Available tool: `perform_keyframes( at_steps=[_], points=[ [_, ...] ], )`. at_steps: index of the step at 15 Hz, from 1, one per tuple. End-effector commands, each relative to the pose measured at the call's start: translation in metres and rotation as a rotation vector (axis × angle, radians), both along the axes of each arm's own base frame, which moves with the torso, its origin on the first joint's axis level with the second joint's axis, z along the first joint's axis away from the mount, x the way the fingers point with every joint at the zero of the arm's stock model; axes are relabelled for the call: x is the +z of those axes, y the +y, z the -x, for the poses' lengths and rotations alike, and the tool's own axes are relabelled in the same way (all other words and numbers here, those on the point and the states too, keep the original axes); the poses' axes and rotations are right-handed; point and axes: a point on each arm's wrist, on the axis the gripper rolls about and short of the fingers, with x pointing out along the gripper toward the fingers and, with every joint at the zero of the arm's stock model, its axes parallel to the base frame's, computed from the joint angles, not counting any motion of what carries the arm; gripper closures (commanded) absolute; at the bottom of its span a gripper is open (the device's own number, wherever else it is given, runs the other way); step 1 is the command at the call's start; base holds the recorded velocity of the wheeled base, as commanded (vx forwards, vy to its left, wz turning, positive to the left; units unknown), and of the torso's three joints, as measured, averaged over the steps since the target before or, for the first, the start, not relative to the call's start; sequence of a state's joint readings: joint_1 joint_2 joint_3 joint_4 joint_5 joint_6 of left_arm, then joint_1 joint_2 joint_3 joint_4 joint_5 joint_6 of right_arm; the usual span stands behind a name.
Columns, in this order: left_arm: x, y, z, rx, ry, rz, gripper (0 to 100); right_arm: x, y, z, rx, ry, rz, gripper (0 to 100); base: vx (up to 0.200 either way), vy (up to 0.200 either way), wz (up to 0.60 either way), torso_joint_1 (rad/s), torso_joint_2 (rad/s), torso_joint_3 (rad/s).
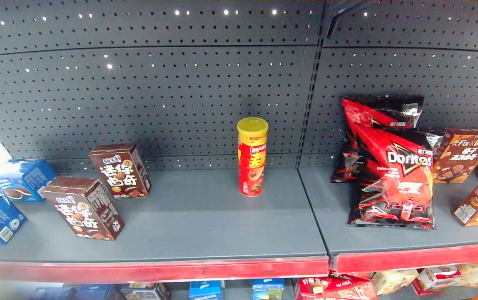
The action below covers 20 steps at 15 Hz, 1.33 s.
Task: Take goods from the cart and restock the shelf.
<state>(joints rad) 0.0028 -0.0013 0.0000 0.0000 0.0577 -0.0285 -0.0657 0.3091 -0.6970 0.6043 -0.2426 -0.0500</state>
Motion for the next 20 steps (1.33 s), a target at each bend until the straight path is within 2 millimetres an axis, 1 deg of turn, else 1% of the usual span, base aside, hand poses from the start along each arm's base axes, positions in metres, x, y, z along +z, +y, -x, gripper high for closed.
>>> perform_keyframes(
  at_steps=[1,4,6,8,10,12,20],
  points=[
    [0.0,0.0,0.0,0.001,0.001,0.001,0,-0.003,0.001,0.01,-0.004,-0.006,0.031,0,0.0,0.0,0.0,0.0,0.0,0.0],
    [0.0,0.0,0.0,0.001,0.001,0.001,0,-0.001,0.001,0.007,-0.008,-0.048,0.032,0,0.0,0.0,0.0,0.0,0.0,0.0],
    [0.0,0.0,0.0,0.001,0.001,0.001,0,-0.003,0.002,0.006,-0.018,-0.041,0.031,0,0.0,0.0,0.0,0.0,0.0,0.0],
    [0.0,0.0,0.0,0.001,0.001,0.001,0,-0.013,0.006,0.002,-0.039,-0.022,0.027,0,0.0,0.0,0.0,0.0,0.0,0.0],
    [0.0,0.0,0.0,0.001,0.001,0.001,0,-0.018,0.012,-0.004,-0.023,-0.038,0.024,0,0.0,0.0,0.0,0.0,0.0,0.0],
    [0.0,0.0,0.0,0.001,0.001,0.001,0,-0.021,0.015,-0.008,-0.03,-0.029,0.057,0,0.0,0.0,0.0,0.0,0.0,0.0],
    [0.0,0.0,0.0,-0.002,0.002,-0.004,0,-0.023,0.012,-0.008,-0.03,-0.02,0.071,0,0.0,0.0,0.0,0.0,0.0,0.0]
  ],
)
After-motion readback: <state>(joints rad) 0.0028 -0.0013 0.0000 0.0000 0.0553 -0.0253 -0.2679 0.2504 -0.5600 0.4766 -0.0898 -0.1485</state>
